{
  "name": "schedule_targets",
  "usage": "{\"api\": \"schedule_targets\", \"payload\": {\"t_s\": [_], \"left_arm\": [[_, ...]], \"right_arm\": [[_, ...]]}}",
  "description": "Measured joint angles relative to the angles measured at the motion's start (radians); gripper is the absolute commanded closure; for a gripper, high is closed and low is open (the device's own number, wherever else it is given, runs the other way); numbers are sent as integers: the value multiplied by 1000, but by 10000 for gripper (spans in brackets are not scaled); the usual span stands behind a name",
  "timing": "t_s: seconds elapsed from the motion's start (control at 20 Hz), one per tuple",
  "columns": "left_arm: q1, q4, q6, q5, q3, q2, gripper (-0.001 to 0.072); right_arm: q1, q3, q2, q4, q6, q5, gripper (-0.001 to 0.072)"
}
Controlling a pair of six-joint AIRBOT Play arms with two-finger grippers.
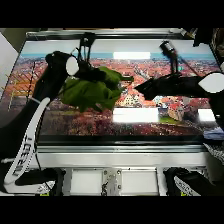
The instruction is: Fold the clothes and pants, and hang the long-sleeved shirts on hangers.
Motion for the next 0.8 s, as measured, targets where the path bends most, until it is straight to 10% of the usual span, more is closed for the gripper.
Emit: {"api": "schedule_targets", "payload": {"t_s": [0.1, 0.15, 0.2, 0.8], "left_arm": [[-112, -19, -2, 50, -87, 55, 635], [-164, -27, -1, 90, -126, 72, 277], [-204, -37, -1, 128, -158, 83, 126], [304, -202, -173, 97, -668, 264, 125]], "right_arm": [[-87, 8, 27, -38, 48, -34, 705], [-127, 10, 38, -50, 70, -43, 705], [-165, 11, 48, -58, 86, -46, 705], [-289, 13, 72, -83, 137, 51, 705]]}}
